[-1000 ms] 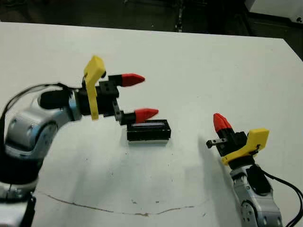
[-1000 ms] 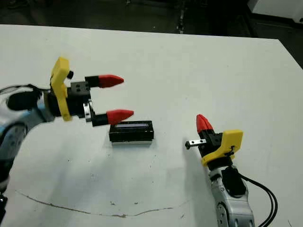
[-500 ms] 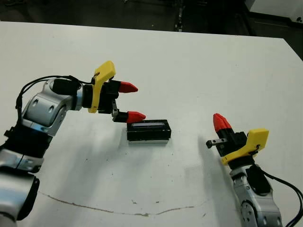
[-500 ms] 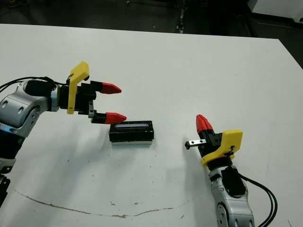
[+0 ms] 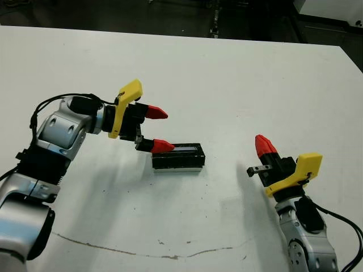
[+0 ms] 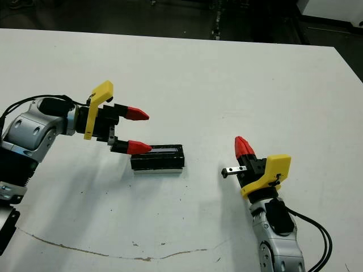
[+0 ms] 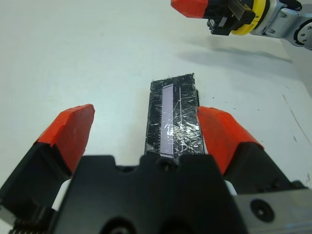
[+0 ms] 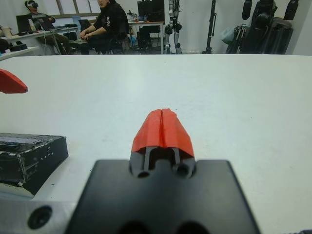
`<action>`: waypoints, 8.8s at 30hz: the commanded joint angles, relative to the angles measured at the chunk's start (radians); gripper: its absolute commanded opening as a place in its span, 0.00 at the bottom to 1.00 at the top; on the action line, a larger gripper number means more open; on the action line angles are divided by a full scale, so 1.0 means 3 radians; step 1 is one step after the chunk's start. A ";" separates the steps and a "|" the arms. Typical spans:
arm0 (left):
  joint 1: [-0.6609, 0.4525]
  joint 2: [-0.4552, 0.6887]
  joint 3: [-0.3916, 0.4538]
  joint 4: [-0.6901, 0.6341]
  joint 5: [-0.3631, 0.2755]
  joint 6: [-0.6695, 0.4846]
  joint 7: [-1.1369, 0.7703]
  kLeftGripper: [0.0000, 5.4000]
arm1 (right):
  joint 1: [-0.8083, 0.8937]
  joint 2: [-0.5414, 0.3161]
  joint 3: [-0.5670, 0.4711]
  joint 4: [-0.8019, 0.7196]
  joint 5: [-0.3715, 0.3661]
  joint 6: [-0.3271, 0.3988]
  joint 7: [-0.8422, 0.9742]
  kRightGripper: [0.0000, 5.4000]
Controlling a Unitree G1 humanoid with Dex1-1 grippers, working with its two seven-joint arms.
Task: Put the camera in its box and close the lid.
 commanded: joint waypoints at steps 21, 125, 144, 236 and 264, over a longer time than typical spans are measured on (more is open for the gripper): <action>0.0106 -0.0127 -0.0074 0.0130 0.0103 0.0024 -0.0104 1.00 | 0.0031 -0.0022 -0.0010 0.0001 -0.0057 0.0041 -0.0053 0.00; 0.0529 -0.0350 0.0309 -0.0269 -0.0146 0.0775 0.0405 0.59 | 0.0030 -0.0033 -0.0005 0.0064 -0.0009 0.0031 0.0011 0.00; 0.0699 -0.0219 0.0543 -0.0564 -0.0399 0.0607 0.0581 0.59 | 0.0029 -0.0045 -0.0003 0.0089 -0.0030 0.0009 0.0033 0.00; 0.1163 -0.0308 -0.0062 -0.0334 -0.0012 -0.0815 0.0004 0.59 | 0.0044 -0.0046 -0.0016 0.0051 -0.0034 0.0044 0.0026 0.00; 0.0583 -0.0578 -0.0399 0.0575 0.0253 -0.1105 -0.0378 0.59 | 0.0015 -0.0062 -0.0042 0.0043 0.0016 0.0063 0.0055 0.00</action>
